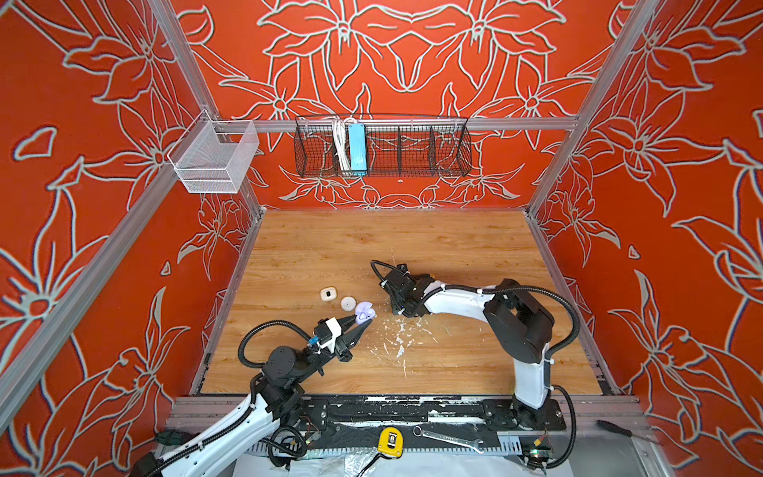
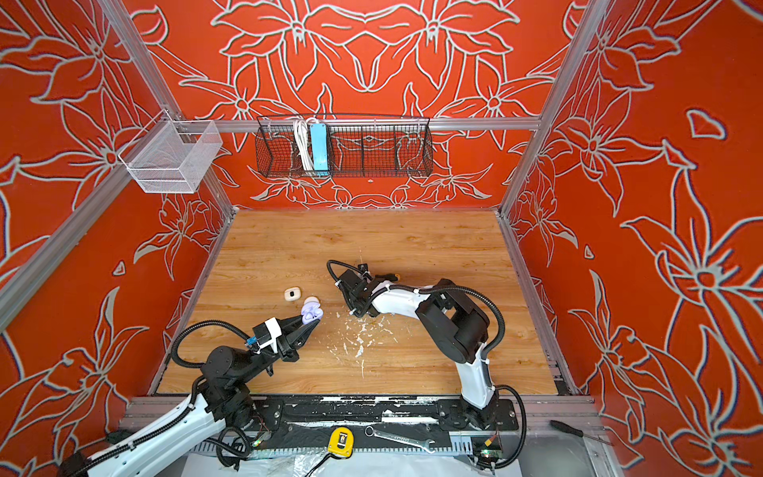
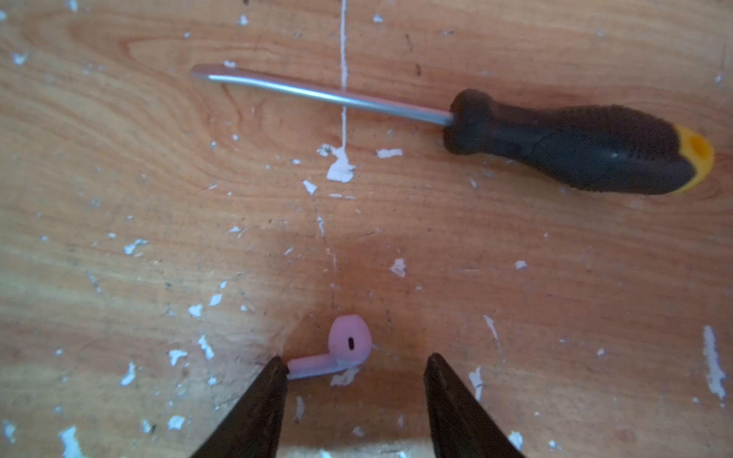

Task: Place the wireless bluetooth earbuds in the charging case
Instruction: 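Lower the right gripper onto the second lilac earbud and close on it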

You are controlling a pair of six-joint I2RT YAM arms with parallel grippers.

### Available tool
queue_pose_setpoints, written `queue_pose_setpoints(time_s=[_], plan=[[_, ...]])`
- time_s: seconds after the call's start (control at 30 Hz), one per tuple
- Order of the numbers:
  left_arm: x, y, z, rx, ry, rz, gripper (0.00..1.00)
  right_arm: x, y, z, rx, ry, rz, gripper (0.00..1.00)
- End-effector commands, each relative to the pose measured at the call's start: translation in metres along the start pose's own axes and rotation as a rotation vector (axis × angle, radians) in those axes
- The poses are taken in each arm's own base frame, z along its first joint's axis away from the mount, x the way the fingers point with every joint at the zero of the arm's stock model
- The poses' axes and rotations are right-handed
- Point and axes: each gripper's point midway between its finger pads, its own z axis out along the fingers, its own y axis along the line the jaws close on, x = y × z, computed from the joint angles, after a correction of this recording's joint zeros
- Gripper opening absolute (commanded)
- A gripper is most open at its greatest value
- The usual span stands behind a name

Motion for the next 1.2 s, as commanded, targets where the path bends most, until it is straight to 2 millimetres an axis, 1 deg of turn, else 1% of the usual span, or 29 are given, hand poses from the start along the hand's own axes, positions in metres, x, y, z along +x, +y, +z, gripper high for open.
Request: queue_pose_setpoints(time_s=[0.0, 0.2, 0.33, 0.47, 0.63, 0.7, 0.83, 1.0, 1.07, 1.13, 1.17], plan=[[-0.017, 0.001, 0.001, -0.001, -0.044, 0.016, 0.0, 0.015, -0.024, 0.007, 0.081, 0.028, 0.017, 0.57], [-0.017, 0.002, 0.002, -0.004, -0.038, 0.018, 0.0, 0.018, -0.039, -0.002, 0.102, 0.002, 0.032, 0.56], [-0.017, 0.002, 0.002, -0.005, -0.038, 0.019, 0.0, 0.022, -0.046, 0.0, 0.107, 0.007, 0.043, 0.56], [-0.017, 0.002, 0.002, -0.005, -0.039, 0.02, 0.0, 0.022, -0.048, -0.002, 0.095, -0.004, 0.063, 0.53], [-0.018, 0.002, 0.002, -0.002, -0.039, 0.021, 0.0, 0.017, -0.028, -0.004, 0.001, -0.001, 0.073, 0.53], [-0.018, 0.002, 0.002, -0.004, -0.039, 0.023, 0.0, 0.014, -0.023, -0.003, -0.01, -0.003, 0.073, 0.53], [-0.018, 0.002, 0.001, -0.004, -0.04, 0.024, 0.0, 0.007, -0.023, 0.002, 0.022, -0.018, 0.067, 0.55], [-0.019, 0.002, 0.001, -0.003, -0.044, 0.024, 0.0, -0.001, -0.017, 0.011, 0.049, -0.01, 0.045, 0.54], [-0.02, 0.002, 0.001, -0.004, -0.045, 0.024, 0.0, -0.003, -0.016, 0.013, 0.056, -0.009, 0.042, 0.52], [-0.02, 0.002, 0.0, -0.004, -0.045, 0.026, 0.0, -0.003, -0.014, 0.014, 0.053, -0.005, 0.043, 0.48], [-0.02, 0.002, 0.0, -0.005, -0.047, 0.026, 0.0, -0.002, -0.014, 0.015, 0.054, -0.004, 0.045, 0.47]])
